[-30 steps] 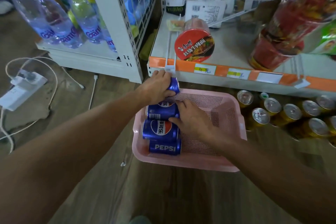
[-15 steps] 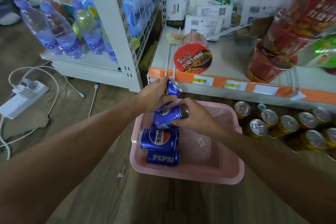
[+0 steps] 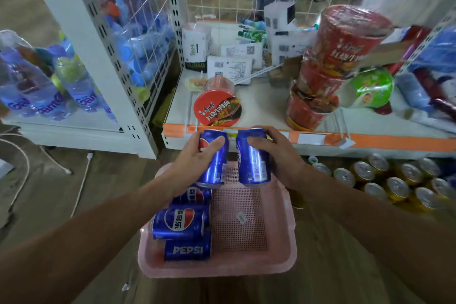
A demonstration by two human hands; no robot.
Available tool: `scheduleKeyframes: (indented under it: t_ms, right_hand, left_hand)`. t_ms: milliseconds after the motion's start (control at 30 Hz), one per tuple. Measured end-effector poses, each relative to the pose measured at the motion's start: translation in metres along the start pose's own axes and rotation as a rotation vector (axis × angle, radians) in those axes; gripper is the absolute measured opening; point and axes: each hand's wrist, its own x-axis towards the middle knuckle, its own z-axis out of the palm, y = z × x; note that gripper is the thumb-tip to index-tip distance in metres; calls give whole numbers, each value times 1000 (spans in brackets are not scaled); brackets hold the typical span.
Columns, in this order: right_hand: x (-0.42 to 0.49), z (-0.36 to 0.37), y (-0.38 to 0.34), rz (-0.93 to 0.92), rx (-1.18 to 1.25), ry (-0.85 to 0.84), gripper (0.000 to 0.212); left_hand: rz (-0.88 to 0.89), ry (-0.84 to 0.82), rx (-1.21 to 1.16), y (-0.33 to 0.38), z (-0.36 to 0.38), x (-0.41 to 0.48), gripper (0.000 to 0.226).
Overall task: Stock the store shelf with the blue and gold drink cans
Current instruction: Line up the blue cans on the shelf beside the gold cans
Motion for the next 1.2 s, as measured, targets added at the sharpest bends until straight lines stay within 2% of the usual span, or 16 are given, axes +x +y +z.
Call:
scheduleKeyframes:
  t_ms: [100, 200, 300, 333, 400, 433, 500, 533, 633, 733, 933, 1133, 1200]
  right_hand:
    - [-6, -11, -2, 35, 8, 22, 43]
    - [-23, -24, -1, 125, -18, 78, 57]
    - [-54, -34, -11, 238, -125, 130, 74]
    - [-70, -37, -21, 273, -135, 122, 73]
    - [-105, -39, -48, 298, -134, 124, 50]
    - [-125, -40, -65, 304, -145, 153, 48]
    - [-165, -42, -100, 328, -178, 213, 67]
    - [-185, -41, -120, 345, -177, 229, 67]
    - [-240, -39, -190, 343, -136, 309, 38]
    - [-289, -38, -274, 330, -157, 359, 36]
    - [-368, -62, -425, 255, -199, 415, 29]
    - [-434, -110, -544, 152, -184, 514, 34]
    - [-453, -129, -575, 113, -165, 529, 30]
  left_hand:
    - [-66, -31, -116, 11, 21, 1, 23]
    - [-150, 16, -184, 22, 44, -11, 21]
    - [-250, 59, -245, 41, 62, -39, 31]
    - [-303, 53, -290, 49, 66, -51, 39]
    - [-377, 9, -292, 68, 70, -77, 67]
    - [-396, -13, -272, 82, 71, -92, 80]
    - [-403, -30, -239, 113, 74, -119, 85]
    - [-409, -31, -222, 134, 76, -132, 84]
    - [-459, -40, -160, 204, 83, -166, 98]
    - [-445, -62, -192, 290, 93, -203, 88]
    - [-393, -248, -201, 447, 131, -255, 75]
    - [-221, -326, -181, 588, 204, -297, 52]
    - [-176, -347, -191, 627, 229, -310, 42]
